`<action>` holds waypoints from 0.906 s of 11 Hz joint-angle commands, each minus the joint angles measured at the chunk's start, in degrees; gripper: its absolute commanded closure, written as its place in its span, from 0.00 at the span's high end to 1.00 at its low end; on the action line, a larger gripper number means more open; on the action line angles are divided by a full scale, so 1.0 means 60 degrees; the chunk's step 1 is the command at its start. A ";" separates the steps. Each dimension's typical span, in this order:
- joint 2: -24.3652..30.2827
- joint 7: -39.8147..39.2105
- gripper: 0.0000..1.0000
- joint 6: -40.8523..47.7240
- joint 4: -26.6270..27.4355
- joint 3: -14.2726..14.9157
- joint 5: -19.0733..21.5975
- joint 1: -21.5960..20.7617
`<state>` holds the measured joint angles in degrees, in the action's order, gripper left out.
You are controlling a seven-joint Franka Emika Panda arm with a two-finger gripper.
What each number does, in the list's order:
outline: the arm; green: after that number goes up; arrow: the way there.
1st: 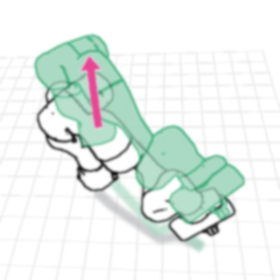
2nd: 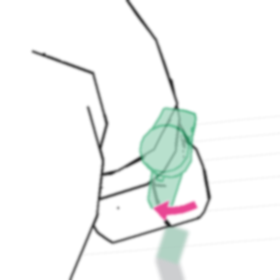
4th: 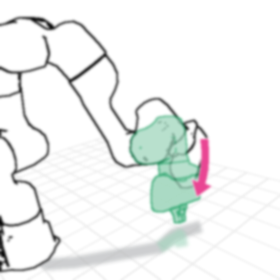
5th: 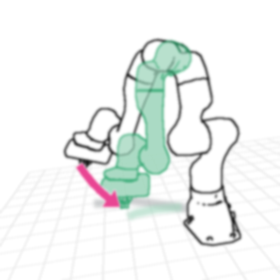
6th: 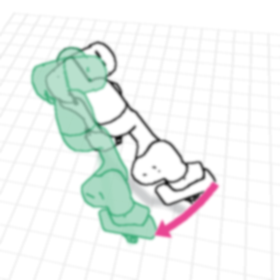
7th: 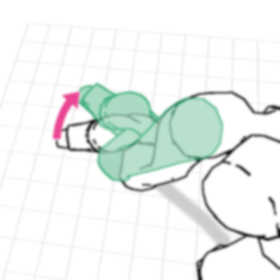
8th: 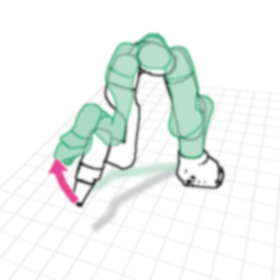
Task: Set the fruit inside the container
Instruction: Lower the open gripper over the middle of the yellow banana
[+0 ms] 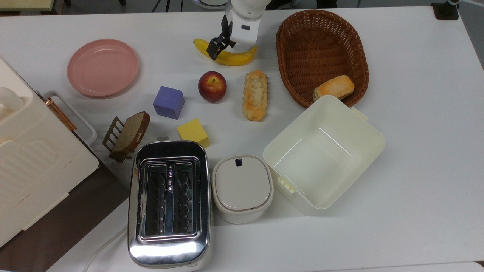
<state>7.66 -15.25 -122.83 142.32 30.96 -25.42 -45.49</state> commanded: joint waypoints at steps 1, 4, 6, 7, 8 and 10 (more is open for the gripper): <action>-0.0120 0.0082 0.91 -0.0226 0.0158 0.0201 -0.0173 -0.0197; -0.0413 -0.0108 0.92 -0.0284 0.0128 0.0201 -0.0187 -0.0080; -0.0443 -0.0197 0.45 -0.0299 0.0114 0.0201 -0.0202 -0.0021; -0.0428 -0.0182 0.29 -0.0285 0.0114 0.0201 -0.0202 -0.0021; -0.0428 -0.0139 0.20 -0.0284 0.0099 0.0201 -0.0202 -0.0021; -0.0413 -0.0065 0.19 -0.0285 0.0099 0.0201 -0.0187 -0.0021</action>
<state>4.89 -15.47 -122.88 142.56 31.39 -25.43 -45.28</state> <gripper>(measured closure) 0.670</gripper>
